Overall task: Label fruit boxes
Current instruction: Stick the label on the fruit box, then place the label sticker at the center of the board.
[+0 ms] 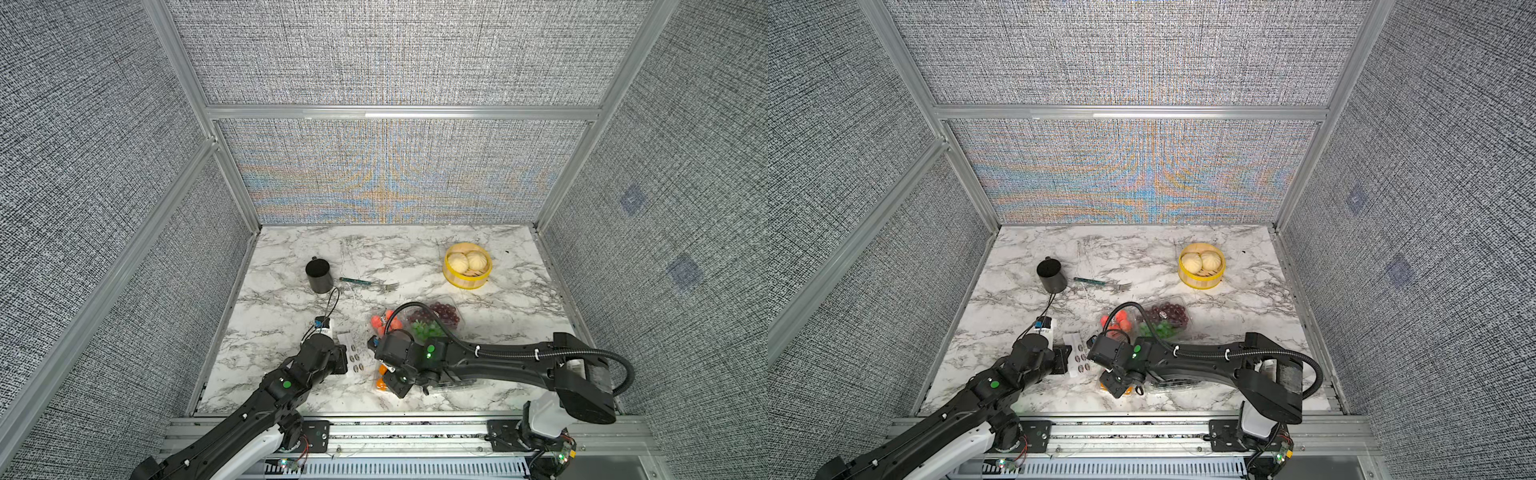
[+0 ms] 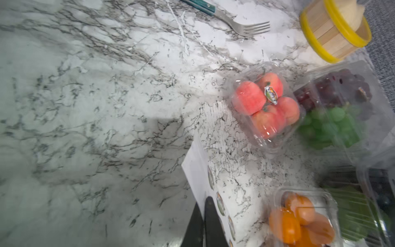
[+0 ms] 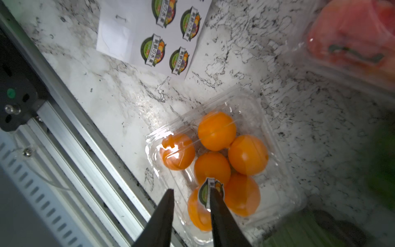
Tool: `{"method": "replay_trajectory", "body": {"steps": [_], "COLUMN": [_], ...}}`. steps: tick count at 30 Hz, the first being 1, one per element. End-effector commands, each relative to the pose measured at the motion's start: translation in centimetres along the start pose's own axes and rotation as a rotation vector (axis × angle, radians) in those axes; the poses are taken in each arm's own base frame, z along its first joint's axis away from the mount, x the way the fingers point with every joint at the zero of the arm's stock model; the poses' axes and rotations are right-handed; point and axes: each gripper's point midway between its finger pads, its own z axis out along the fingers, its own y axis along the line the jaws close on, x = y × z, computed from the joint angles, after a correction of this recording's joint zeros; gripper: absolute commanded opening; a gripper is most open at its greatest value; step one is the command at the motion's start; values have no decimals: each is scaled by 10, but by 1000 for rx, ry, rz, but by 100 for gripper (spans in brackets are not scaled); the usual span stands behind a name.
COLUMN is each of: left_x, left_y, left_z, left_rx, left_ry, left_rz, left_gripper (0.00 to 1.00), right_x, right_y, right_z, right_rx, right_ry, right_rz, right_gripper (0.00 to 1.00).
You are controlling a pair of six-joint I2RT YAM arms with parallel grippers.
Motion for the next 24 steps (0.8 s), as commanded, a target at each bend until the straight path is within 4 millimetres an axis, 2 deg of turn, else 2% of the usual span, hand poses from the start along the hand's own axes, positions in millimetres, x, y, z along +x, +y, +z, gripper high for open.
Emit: {"method": "replay_trajectory", "body": {"steps": [1,3,8,11,17,21,24], "left_x": [1,3,2,3,3,3,3], "left_y": [12,15,23,25,27,24,29], "left_z": [2,5,9,12,12,9,8], "left_rx": [-70,-89,-147,-167,-188,-164,-171], "left_ry": [5,16,16,27,43,29,9], "left_rz": [-12,-13,-22,-23,-42,-42,-35], "left_gripper": [8,9,12,13,21,39,43], "right_x": [-1,1,2,4,12,14,18], "right_y": [-6,-7,-17,-17,-14,-18,-22], "right_z": [-1,1,4,8,21,18,13], "right_rx": [35,34,65,63,59,112,182], "right_ry": [-9,-4,-6,4,49,44,40], "right_rz": [-6,-7,14,11,-3,-20,-48], "right_gripper": [33,30,6,0,0,3,8]}}
